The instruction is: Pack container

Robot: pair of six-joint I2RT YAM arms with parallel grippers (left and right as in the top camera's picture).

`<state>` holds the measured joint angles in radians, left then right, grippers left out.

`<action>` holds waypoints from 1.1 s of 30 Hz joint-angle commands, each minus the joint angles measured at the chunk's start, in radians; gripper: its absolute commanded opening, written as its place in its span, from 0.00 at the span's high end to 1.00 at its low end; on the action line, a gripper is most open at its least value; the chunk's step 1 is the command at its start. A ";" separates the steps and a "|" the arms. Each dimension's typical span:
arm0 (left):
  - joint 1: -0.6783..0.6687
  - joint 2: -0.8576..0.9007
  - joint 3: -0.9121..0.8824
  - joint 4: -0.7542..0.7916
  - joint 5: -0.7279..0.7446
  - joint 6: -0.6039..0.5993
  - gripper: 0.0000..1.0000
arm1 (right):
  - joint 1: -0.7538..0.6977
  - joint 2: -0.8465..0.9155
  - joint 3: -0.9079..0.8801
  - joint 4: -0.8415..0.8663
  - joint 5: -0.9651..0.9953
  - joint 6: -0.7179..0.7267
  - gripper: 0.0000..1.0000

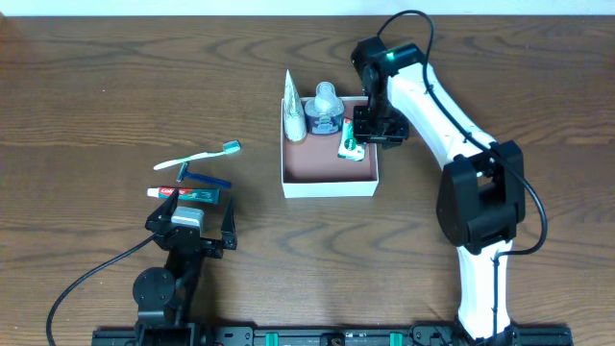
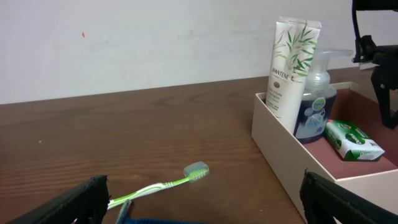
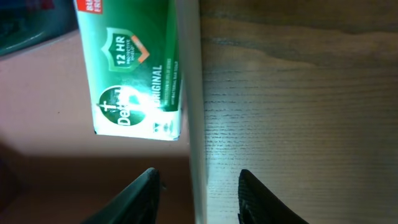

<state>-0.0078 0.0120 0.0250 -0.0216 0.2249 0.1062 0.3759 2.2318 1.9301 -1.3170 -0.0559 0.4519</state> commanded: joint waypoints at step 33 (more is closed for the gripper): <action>-0.003 0.000 -0.021 -0.030 0.002 0.009 0.02 | -0.314 -0.444 0.186 -0.150 -0.095 -0.236 0.01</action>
<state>-0.0078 0.0120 0.0250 -0.0216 0.2249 0.1062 0.1215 1.8660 2.0911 -1.4765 -0.1768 0.2153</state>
